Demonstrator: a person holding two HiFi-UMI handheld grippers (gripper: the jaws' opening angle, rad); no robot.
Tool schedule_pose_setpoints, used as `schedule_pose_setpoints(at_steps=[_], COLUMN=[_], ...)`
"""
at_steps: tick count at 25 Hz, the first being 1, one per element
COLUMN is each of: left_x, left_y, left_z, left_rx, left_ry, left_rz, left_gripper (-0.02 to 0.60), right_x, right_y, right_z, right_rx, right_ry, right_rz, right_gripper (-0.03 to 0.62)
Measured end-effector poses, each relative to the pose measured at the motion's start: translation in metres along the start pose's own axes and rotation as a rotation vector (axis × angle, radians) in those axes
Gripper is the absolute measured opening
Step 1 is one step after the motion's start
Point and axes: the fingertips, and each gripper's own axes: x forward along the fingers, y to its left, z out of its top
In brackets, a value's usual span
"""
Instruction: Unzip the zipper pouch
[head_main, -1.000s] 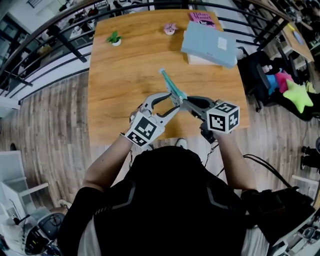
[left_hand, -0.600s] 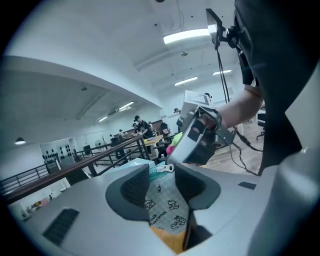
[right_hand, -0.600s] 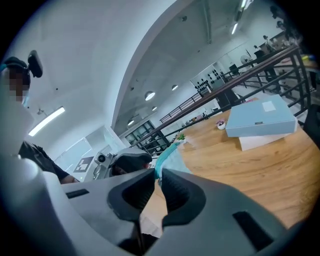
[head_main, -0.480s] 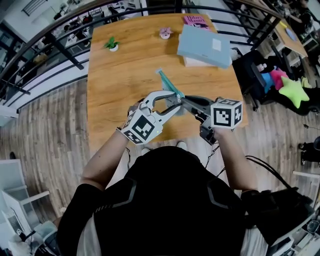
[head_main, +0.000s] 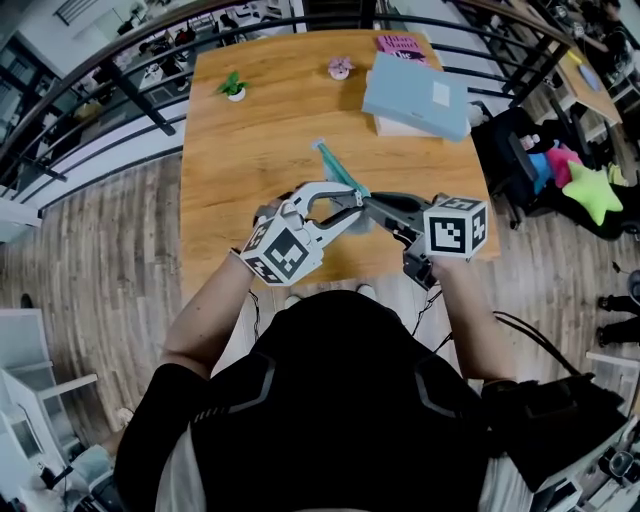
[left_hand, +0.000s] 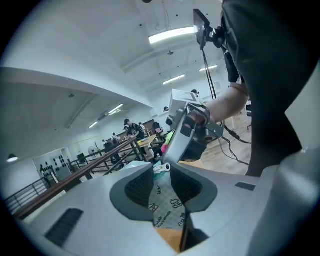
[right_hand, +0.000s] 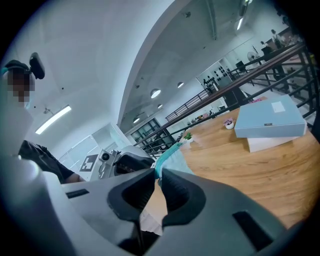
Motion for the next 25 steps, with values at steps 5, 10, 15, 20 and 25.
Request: schedule_pose_setpoints(at_steps=[5,10,15,20,25], left_x=[-0.007,-0.013,-0.011,-0.006,-0.008], left_y=[0.009,0.018,0.022,0.015,0.020], left_z=[0.009,0.009,0.002,0.000,-0.002], left_rx=[-0.220,-0.312,-0.350,-0.341,-0.434], left_ry=[-0.090,-0.121,-0.107,-0.082,-0.075], left_rz=[0.014,0.044,0.052,0.015,0.001], left_gripper=[0.110,0.040,0.041,0.040,0.038], right_x=[0.000,0.000,-0.001,0.000,0.001], right_y=[0.003,0.001,0.000,0.004,0.003], right_z=[0.005,0.004,0.004,0.003,0.001], right_rx=[-0.004,-0.026,-0.033,-0.060,-0.082], right_ry=[-0.020,-0.010,-0.006,0.004,0.021], right_rz=[0.009,-0.010,-0.003,0.009,0.004], right_gripper=[0.052,0.052,0.052,0.052,0.052])
